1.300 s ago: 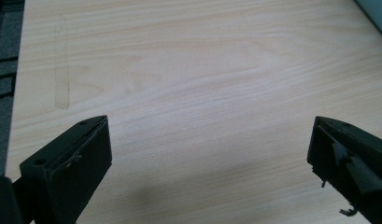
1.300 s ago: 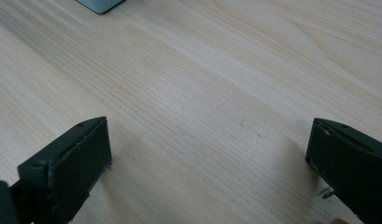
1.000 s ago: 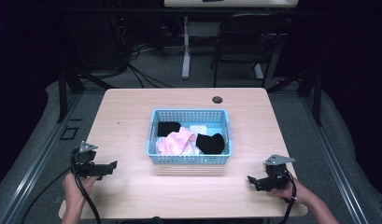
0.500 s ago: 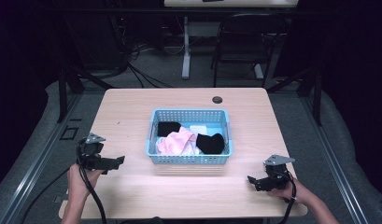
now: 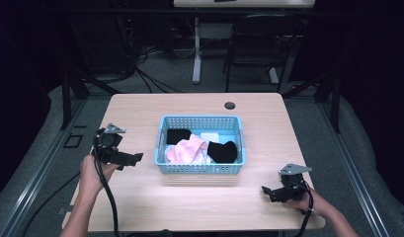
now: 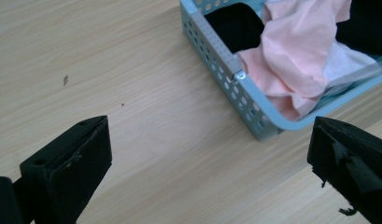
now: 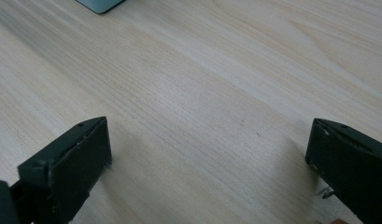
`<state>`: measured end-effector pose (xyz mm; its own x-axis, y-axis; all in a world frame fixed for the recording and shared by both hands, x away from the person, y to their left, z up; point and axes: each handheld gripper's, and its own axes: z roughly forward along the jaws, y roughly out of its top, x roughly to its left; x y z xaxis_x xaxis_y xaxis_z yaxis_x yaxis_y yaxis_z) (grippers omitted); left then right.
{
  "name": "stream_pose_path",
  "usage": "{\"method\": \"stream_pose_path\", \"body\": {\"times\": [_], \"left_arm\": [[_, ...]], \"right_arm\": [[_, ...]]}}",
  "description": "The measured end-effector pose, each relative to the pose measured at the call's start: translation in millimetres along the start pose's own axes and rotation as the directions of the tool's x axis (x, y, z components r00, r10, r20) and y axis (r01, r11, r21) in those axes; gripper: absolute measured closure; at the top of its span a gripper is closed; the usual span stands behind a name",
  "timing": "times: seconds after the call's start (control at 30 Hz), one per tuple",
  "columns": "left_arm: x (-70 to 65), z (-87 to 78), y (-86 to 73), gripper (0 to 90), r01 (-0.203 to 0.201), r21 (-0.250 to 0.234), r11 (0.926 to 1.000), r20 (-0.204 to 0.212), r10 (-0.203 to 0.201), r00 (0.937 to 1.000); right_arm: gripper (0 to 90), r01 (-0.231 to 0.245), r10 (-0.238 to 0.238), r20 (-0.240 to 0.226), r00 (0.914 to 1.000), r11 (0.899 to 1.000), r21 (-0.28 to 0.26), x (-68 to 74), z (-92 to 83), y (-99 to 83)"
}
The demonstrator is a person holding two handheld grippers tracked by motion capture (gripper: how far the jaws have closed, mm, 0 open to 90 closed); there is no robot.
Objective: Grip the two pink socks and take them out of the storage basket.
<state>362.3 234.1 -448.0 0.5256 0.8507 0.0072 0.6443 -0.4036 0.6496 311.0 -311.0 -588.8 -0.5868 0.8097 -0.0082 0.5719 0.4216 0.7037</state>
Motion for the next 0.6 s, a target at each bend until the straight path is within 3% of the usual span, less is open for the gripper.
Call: {"method": "stream_pose_path", "body": {"times": [0.37,0.53,0.6], "left_arm": [[-21.6,30.8,38.9,0.0,-0.056,0.043,0.9975,0.075,0.053,0.9958],[-35.1,47.8,59.1,0.0,-0.064,0.052,0.9966,0.149,0.056,0.9872],[-41.9,54.5,66.5,0.0,-0.08,0.064,0.9947,0.154,0.07,0.9856]], "right_arm": [[0.0,0.002,-0.002,-0.003,1.0,1.0,0.002,-0.4,-0.1,0.1],[0.0,0.004,-0.004,-0.003,1.0,1.0,0.001,-0.6,0.1,0.1],[0.0,0.004,-0.004,-0.003,1.0,1.0,0.001,-0.6,0.1,0.1]]}}
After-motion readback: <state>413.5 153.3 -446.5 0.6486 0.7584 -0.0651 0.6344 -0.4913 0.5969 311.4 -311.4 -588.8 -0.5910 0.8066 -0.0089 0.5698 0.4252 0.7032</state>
